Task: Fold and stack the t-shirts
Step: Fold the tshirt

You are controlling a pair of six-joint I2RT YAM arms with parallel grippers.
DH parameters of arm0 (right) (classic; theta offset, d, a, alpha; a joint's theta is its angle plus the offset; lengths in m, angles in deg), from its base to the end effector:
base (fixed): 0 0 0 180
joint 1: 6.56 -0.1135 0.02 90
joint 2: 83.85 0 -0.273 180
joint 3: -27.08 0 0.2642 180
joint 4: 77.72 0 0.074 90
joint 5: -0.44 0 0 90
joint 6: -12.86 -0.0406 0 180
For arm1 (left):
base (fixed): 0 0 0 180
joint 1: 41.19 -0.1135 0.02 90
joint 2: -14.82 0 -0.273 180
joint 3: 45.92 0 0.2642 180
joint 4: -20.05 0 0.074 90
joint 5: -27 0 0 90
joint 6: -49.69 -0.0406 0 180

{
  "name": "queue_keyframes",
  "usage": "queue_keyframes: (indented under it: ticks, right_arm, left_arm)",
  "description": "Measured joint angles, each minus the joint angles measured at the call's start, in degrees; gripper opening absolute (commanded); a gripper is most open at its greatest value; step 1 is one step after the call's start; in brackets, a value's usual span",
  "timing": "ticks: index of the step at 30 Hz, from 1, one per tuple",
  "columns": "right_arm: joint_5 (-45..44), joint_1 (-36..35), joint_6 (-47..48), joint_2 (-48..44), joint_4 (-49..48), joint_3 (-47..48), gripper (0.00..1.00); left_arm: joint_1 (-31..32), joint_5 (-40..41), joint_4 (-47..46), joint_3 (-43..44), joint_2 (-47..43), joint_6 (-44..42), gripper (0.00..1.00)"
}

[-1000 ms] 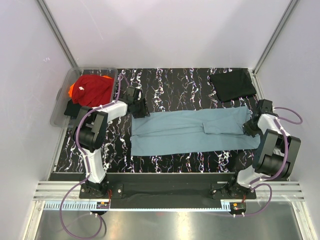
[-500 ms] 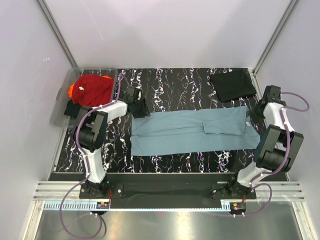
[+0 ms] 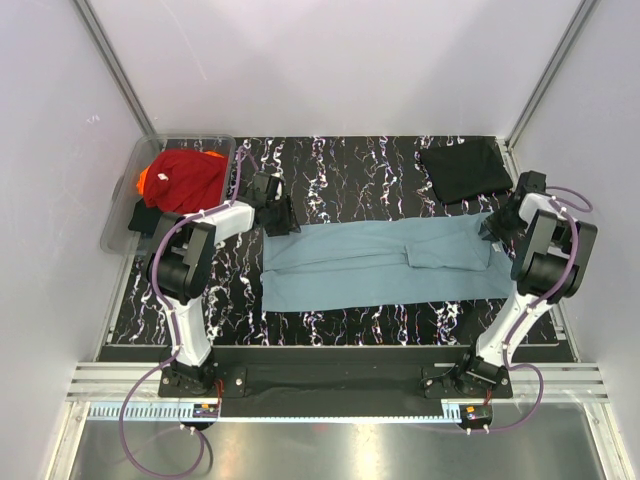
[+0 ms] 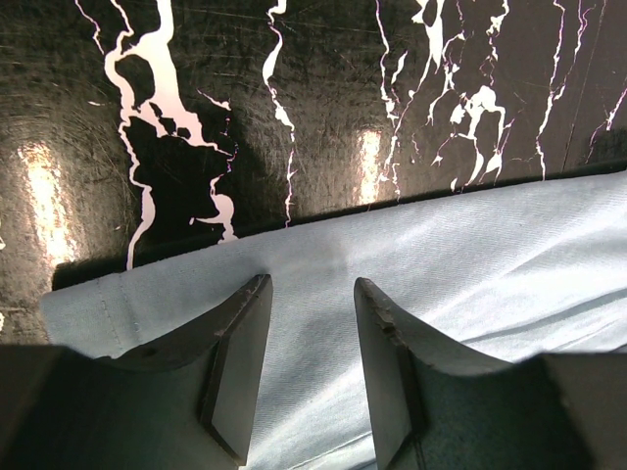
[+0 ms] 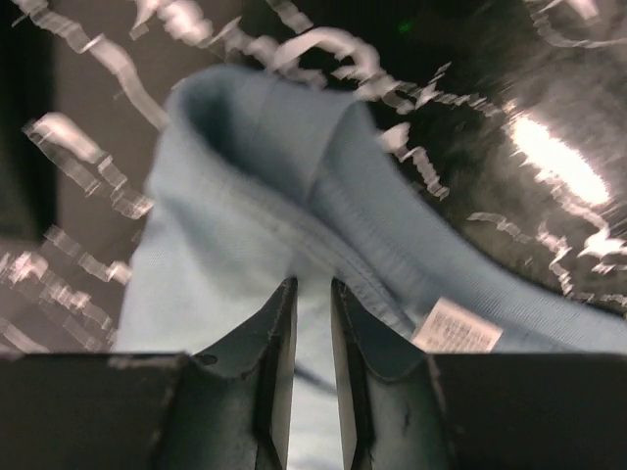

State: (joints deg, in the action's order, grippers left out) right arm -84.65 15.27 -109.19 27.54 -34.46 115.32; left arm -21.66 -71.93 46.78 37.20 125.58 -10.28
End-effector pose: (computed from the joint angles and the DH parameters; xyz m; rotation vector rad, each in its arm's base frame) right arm 0.3803 -0.1486 0.1589 1.2170 2.4487 0.1676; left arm 0.3912 -0.1454 0.1535 -0.1723 2.5849 -0.5324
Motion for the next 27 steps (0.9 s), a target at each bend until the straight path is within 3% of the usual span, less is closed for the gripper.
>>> queue_keyframes:
  ticks: [11, 27]
  right_arm:
    - [-2.6, 1.5, -3.6, 1.0, -2.5, 0.0, 0.32]
    - [2.6, 2.1, -6.5, -5.1, -4.7, -1.1, 0.24]
  left_arm:
    - [-0.2, 1.0, 0.4, 0.1, 0.0, 0.0, 0.47]
    - [-0.9, -2.8, 10.4, 6.1, -3.9, -4.3, 0.49]
